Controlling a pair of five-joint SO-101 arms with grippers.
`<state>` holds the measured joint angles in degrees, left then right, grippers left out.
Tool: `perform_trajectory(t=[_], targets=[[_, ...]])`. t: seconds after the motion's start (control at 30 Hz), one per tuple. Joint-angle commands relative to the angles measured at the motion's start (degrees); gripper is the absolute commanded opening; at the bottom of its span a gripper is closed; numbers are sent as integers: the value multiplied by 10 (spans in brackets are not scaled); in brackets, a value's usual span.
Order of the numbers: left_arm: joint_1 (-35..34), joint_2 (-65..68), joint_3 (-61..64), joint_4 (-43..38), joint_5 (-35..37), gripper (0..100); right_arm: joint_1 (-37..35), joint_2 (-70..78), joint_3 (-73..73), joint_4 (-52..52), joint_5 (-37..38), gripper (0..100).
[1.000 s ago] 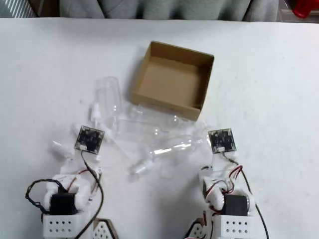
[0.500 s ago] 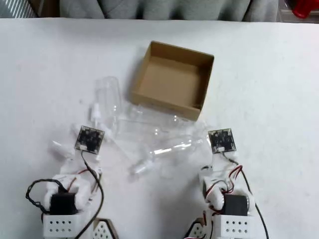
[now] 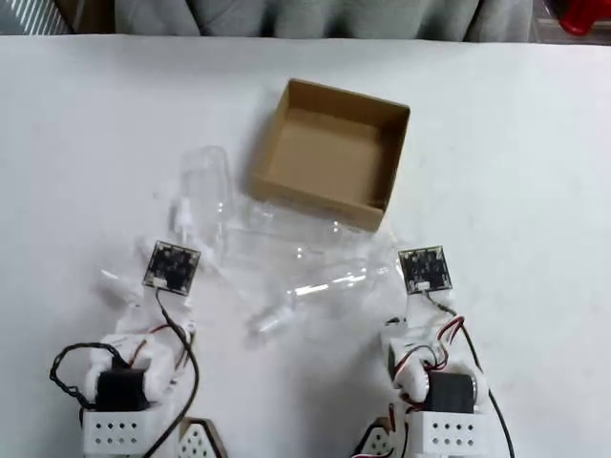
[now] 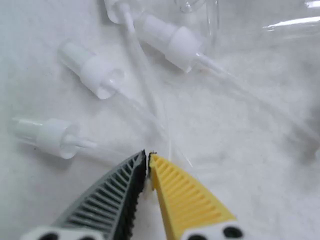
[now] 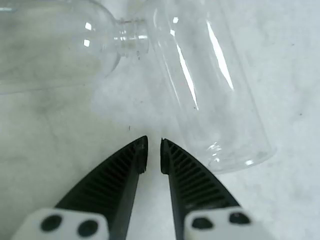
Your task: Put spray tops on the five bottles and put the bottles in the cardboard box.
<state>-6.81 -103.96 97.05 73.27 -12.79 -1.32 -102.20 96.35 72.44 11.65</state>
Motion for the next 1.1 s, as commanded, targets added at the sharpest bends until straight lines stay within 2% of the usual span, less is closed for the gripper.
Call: perform_trajectory(t=[0.0, 0.6, 0.93, 1.07], targets=[[10, -7, -1, 4, -1, 20, 5, -9, 5, 3, 4, 21], [7, -7, -5, 2, 0, 20, 8, -9, 5, 3, 4, 24], [6, -7, -50, -7, -4, 20, 104, -11, -8, 2, 5, 25], [10, -7, -69, -9, -4, 20, 116, -11, -8, -20, 5, 25]])
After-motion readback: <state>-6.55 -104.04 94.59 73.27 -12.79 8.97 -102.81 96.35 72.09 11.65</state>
